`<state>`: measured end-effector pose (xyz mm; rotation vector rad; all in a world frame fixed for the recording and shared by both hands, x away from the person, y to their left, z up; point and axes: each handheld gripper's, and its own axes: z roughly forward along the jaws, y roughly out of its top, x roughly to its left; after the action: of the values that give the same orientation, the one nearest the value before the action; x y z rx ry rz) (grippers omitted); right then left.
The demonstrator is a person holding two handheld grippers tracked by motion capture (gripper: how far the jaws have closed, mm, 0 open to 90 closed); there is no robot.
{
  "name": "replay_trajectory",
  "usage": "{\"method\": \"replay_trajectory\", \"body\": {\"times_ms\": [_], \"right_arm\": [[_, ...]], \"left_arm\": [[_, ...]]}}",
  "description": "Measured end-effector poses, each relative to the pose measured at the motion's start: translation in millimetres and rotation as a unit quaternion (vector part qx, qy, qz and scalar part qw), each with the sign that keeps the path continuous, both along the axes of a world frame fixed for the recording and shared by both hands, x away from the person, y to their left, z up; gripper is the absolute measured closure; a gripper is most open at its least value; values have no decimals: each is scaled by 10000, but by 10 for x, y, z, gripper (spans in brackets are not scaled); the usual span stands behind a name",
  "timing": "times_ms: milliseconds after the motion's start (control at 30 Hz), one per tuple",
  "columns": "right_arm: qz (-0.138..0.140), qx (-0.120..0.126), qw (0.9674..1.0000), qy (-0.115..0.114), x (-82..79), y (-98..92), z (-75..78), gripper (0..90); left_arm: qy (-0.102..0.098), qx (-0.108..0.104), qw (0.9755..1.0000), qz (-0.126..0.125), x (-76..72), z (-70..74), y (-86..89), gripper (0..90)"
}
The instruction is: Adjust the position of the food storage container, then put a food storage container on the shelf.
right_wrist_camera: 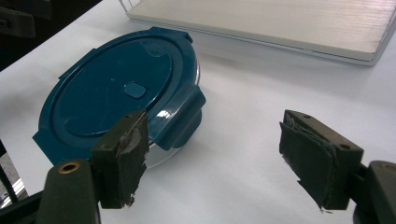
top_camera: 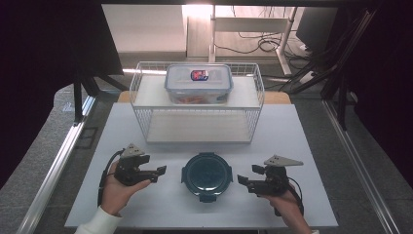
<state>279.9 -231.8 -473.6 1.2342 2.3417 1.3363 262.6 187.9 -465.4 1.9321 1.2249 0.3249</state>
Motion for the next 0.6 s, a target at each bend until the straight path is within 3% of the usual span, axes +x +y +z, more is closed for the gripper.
{"method": "replay_trajectory", "body": {"times_ms": [200,433,600], "right_arm": [[-48,65,9999,-74,-23,-12,51,236],[-58,71,9999,60,4,-8,71,250],[-51,157,9996,221,71,32,152,254]], "left_arm": [[44,-129,9999,-70,-6,9,-17,214],[118,-593,9981,-122,-2,65,-18,227],[186,-661,9975,-166,35,102,-58,224]]}}
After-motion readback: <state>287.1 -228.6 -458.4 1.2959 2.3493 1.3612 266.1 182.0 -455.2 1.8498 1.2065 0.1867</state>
